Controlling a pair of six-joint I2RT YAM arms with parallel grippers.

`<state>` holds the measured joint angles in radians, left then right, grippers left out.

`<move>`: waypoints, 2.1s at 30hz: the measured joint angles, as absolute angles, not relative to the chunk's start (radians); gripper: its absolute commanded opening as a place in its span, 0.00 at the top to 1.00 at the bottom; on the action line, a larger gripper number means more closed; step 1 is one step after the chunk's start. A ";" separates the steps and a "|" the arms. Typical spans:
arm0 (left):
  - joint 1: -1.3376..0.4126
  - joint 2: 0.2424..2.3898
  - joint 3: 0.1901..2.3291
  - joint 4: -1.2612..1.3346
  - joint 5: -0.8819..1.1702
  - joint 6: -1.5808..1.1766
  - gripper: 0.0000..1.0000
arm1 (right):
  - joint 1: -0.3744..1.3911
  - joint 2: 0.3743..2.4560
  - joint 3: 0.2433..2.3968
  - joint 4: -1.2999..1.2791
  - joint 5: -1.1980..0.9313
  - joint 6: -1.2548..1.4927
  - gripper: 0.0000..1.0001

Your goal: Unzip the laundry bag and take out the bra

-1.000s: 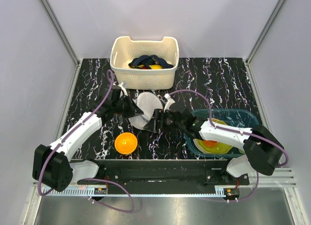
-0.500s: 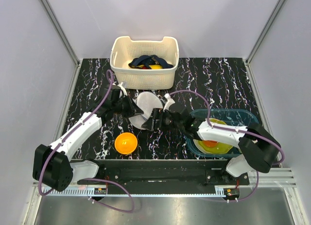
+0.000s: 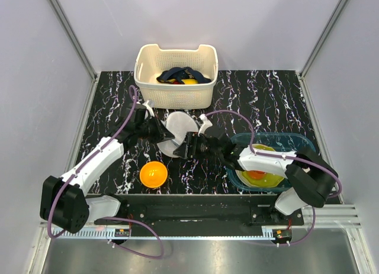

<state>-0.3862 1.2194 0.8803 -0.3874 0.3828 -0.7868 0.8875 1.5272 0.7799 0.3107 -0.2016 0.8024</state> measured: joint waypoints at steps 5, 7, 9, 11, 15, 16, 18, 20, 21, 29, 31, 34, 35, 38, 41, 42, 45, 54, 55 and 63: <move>-0.384 1.219 0.880 -0.387 0.386 -0.787 1.00 | 0.888 1.484 0.751 0.316 -0.169 0.787 0.36; -0.384 1.219 0.880 -0.386 0.386 -0.787 1.00 | 0.888 1.473 0.747 0.316 -0.162 0.781 0.37; -0.384 1.219 0.880 -0.387 0.387 -0.787 1.00 | 0.888 1.468 0.744 0.317 -0.154 0.778 0.40; -0.384 1.220 0.880 -0.387 0.388 -0.787 1.00 | 0.888 1.461 0.737 0.316 -0.146 0.775 0.43; -0.384 1.222 0.880 -0.387 0.390 -0.787 1.00 | 0.888 1.454 0.732 0.315 -0.137 0.765 0.53; -0.385 1.224 0.880 -0.386 0.390 -0.787 1.00 | 0.888 1.453 0.732 0.315 -0.134 0.765 0.53; -0.385 1.228 0.880 -0.385 0.391 -0.787 1.00 | 0.888 1.453 0.731 0.315 -0.131 0.764 0.53; -0.384 1.231 0.880 -0.382 0.392 -0.787 1.00 | 0.888 1.453 0.731 0.316 -0.129 0.764 0.54; -0.384 1.232 0.880 -0.381 0.393 -0.787 1.00 | 0.888 1.453 0.731 0.316 -0.129 0.764 0.55; -0.384 1.233 0.880 -0.377 0.394 -0.787 1.00 | 0.888 1.454 0.730 0.316 -0.124 0.764 0.89; -0.384 1.233 0.880 -0.376 0.394 -0.787 1.00 | 0.888 1.454 0.726 0.319 -0.120 0.764 1.00; -0.384 1.233 0.880 -0.375 0.394 -0.787 1.00 | 0.887 1.453 0.705 0.325 -0.108 0.774 1.00; -0.385 1.234 0.880 -0.375 0.396 -0.787 1.00 | 0.888 1.451 0.697 0.326 -0.105 0.775 1.00; -0.387 1.234 0.880 -0.375 0.403 -0.787 1.00 | 0.888 1.430 0.673 0.336 -0.095 0.777 1.00; -0.387 1.234 0.880 -0.376 0.413 -0.787 1.00 | 0.888 1.400 0.649 0.339 -0.091 0.779 1.00; -0.387 1.234 0.880 -0.377 0.417 -0.786 1.00 | 0.888 1.390 0.638 0.340 -0.090 0.780 1.00; -0.387 1.234 0.880 -0.388 0.434 -0.786 1.00 | 0.888 1.348 0.596 0.332 -0.091 0.782 1.00; -0.387 1.290 0.918 -0.419 0.473 -0.762 1.00 | 0.888 1.154 0.570 0.159 -0.098 0.781 1.00; -0.387 1.308 0.930 -0.419 0.476 -0.757 1.00 | 0.888 1.153 0.575 0.148 -0.098 0.781 1.00; -0.395 1.398 1.040 -0.417 0.458 -0.709 0.16 | 0.892 1.222 0.628 0.081 -0.125 0.814 1.00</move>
